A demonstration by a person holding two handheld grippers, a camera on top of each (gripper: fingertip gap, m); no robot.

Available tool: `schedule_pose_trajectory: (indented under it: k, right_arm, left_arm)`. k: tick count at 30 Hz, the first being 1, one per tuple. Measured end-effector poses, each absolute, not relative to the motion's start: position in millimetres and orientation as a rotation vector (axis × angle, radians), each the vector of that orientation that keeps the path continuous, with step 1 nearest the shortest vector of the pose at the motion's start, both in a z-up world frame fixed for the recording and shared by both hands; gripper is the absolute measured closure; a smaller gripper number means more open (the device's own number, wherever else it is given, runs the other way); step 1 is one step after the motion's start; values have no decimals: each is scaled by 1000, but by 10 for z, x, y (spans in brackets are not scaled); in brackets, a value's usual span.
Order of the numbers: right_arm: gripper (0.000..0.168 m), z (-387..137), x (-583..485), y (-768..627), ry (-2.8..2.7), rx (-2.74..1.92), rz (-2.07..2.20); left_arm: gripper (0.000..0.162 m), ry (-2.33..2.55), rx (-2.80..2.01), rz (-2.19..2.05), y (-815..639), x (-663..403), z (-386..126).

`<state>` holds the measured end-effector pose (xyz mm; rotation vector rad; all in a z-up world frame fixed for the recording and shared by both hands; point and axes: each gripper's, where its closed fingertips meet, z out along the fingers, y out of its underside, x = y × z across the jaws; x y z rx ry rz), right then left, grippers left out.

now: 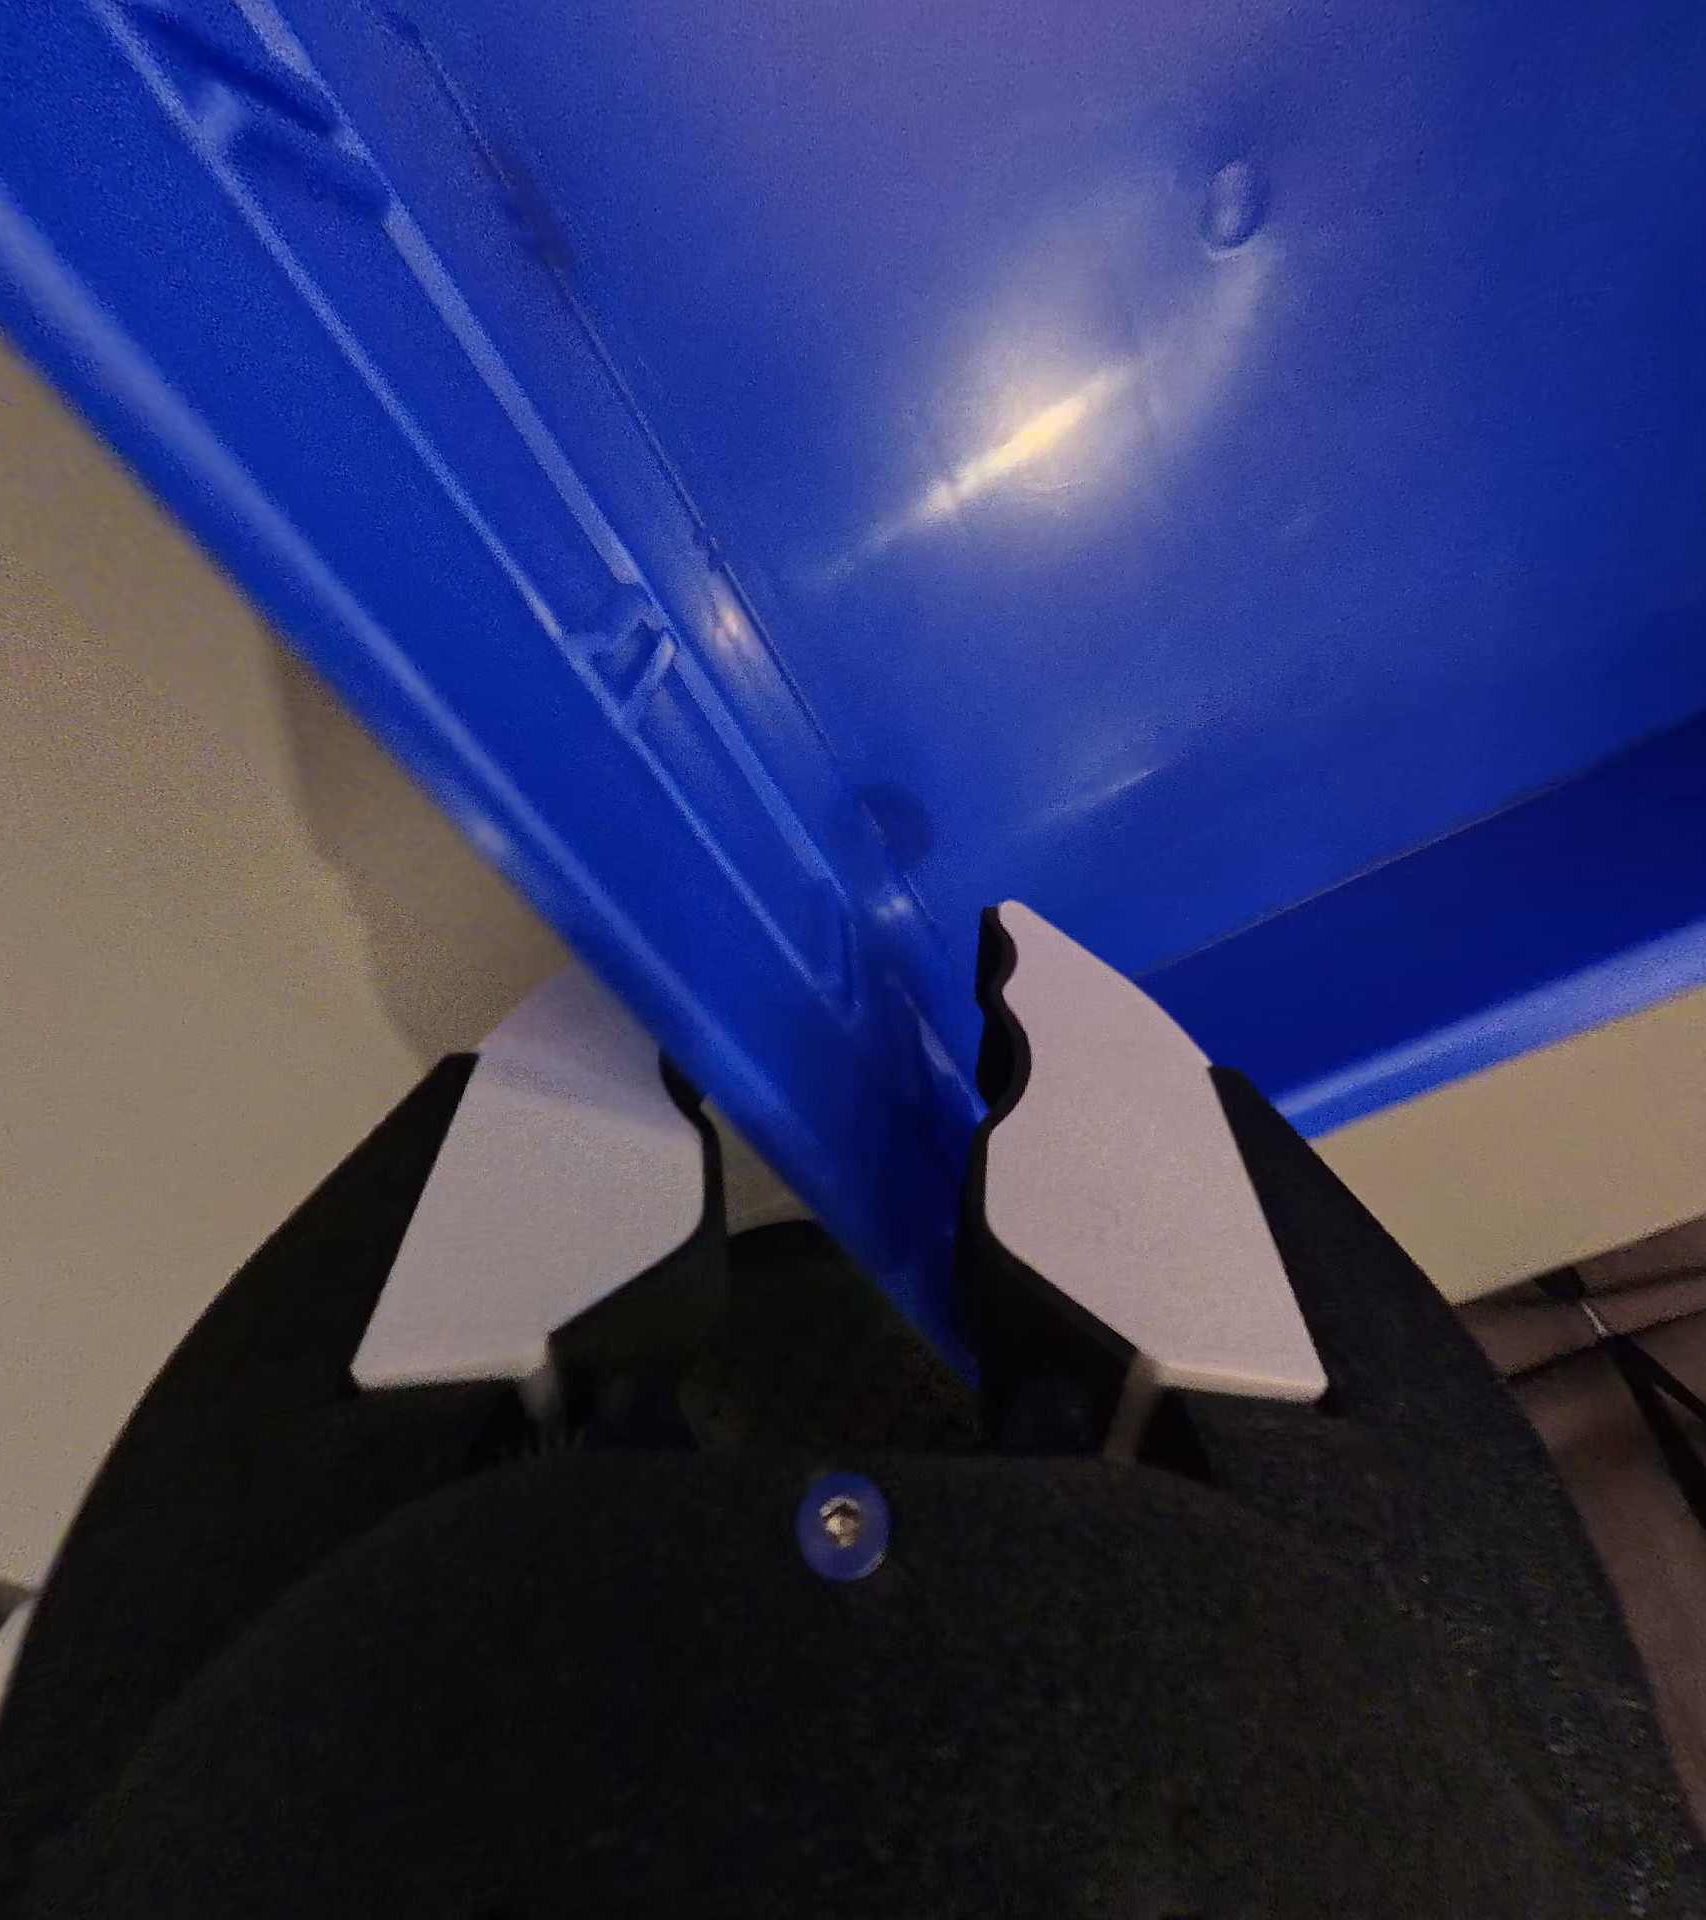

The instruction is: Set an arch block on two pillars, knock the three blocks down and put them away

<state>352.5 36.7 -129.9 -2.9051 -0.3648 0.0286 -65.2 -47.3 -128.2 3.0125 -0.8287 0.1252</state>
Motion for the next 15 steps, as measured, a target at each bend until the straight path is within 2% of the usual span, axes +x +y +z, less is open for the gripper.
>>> schedule_pose_trajectory:
  k: [4,8,12,15]
  right_arm:
    - [153,-1302,3537,407,-295,-2952,43]
    - [162,-1303,3489,413,-281,-2966,247]
    - [161,-1303,3576,367,-196,-2974,389]
    - [161,-1294,3691,288,-137,-2995,373]
  left_arm:
    - [115,-967,3121,281,-440,-601,-884]
    - [115,-1005,3221,370,-496,-780,-523]
    - [117,-927,3378,454,-524,-1148,-165]
    - [126,-812,3526,593,-541,-1480,113]
